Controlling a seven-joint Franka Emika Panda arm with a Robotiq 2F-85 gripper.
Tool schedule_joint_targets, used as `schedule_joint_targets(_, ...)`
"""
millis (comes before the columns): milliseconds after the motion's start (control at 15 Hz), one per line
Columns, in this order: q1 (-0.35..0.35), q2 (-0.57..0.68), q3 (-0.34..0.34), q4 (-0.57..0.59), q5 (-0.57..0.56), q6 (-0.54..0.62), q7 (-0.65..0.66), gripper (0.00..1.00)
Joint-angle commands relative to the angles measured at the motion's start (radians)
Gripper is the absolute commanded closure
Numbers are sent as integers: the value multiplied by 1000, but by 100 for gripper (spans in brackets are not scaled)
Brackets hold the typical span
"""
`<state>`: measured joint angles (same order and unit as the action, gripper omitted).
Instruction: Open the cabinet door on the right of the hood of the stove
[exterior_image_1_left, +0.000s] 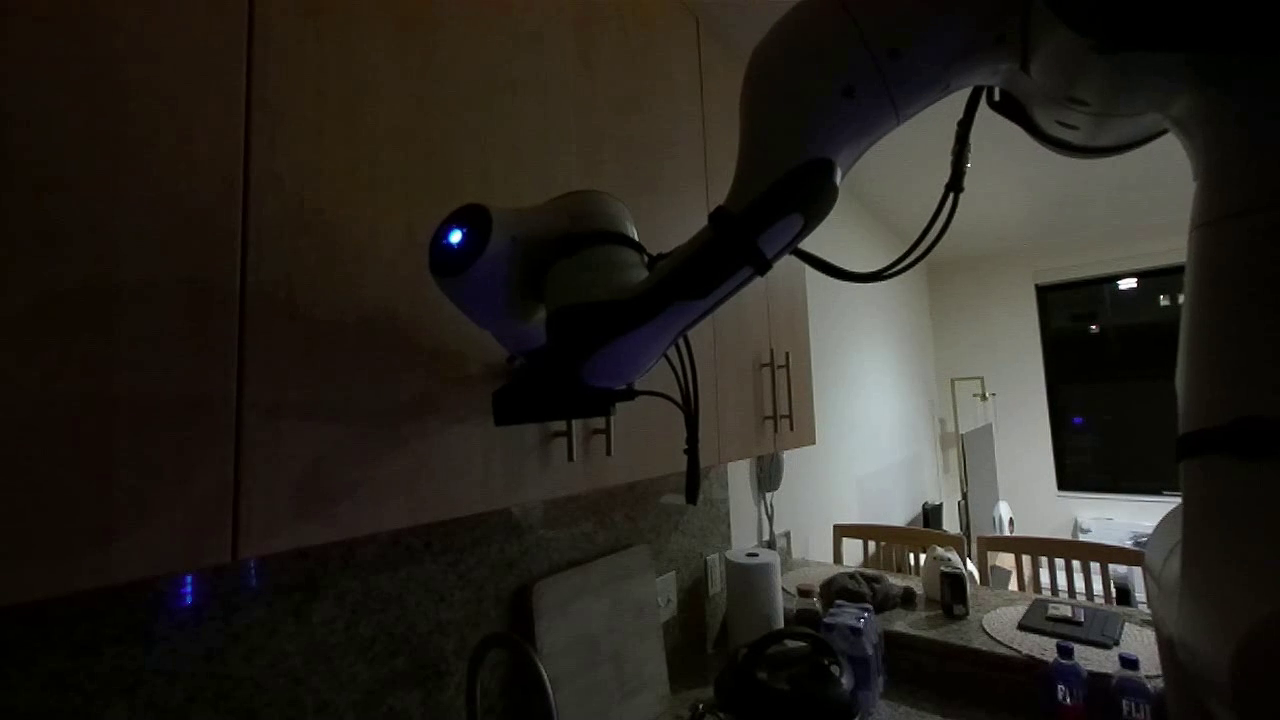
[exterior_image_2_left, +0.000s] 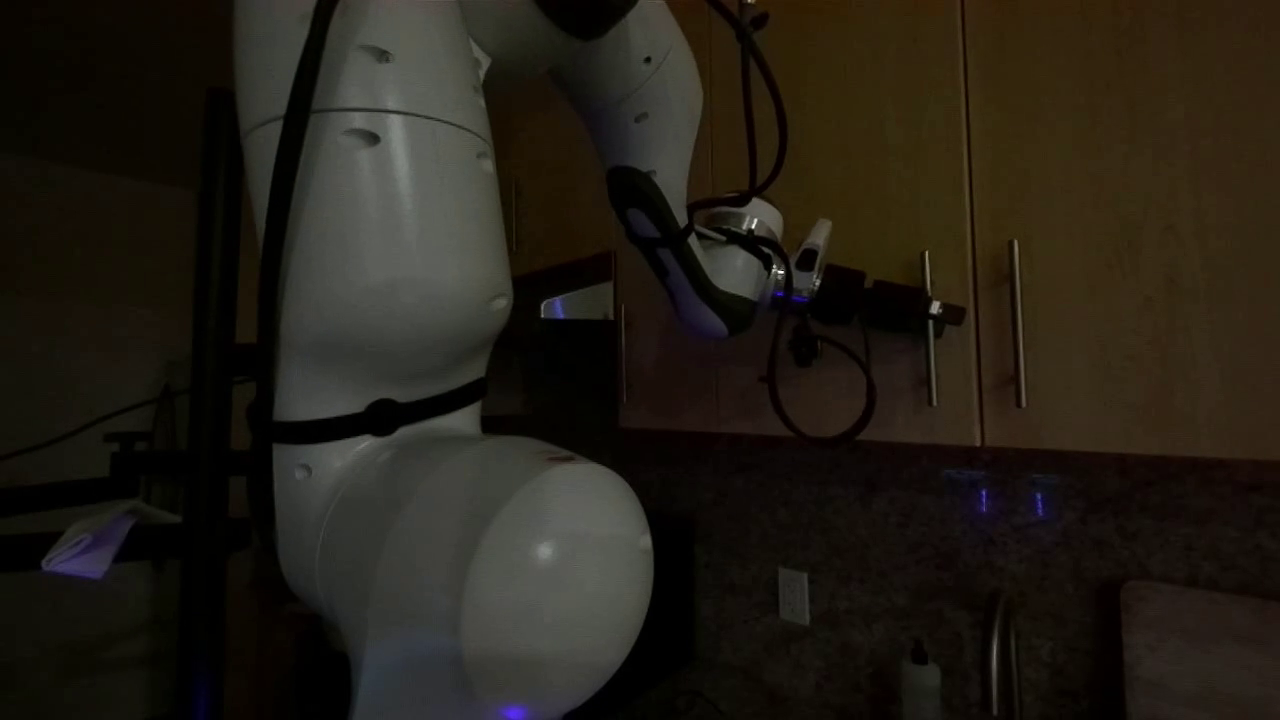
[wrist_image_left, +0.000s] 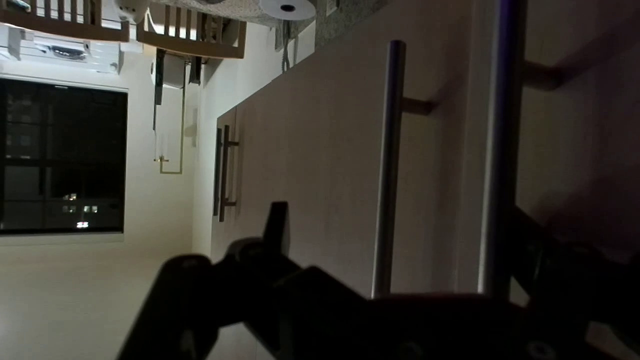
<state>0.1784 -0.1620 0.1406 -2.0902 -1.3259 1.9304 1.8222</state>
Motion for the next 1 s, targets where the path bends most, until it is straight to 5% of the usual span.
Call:
schedule_joint_targets(0, -32, -110, -21, -90, 55, -49, -67, 0)
schedule_joint_targets(933, -32, -188, 21, -82, 342, -192, -18, 0)
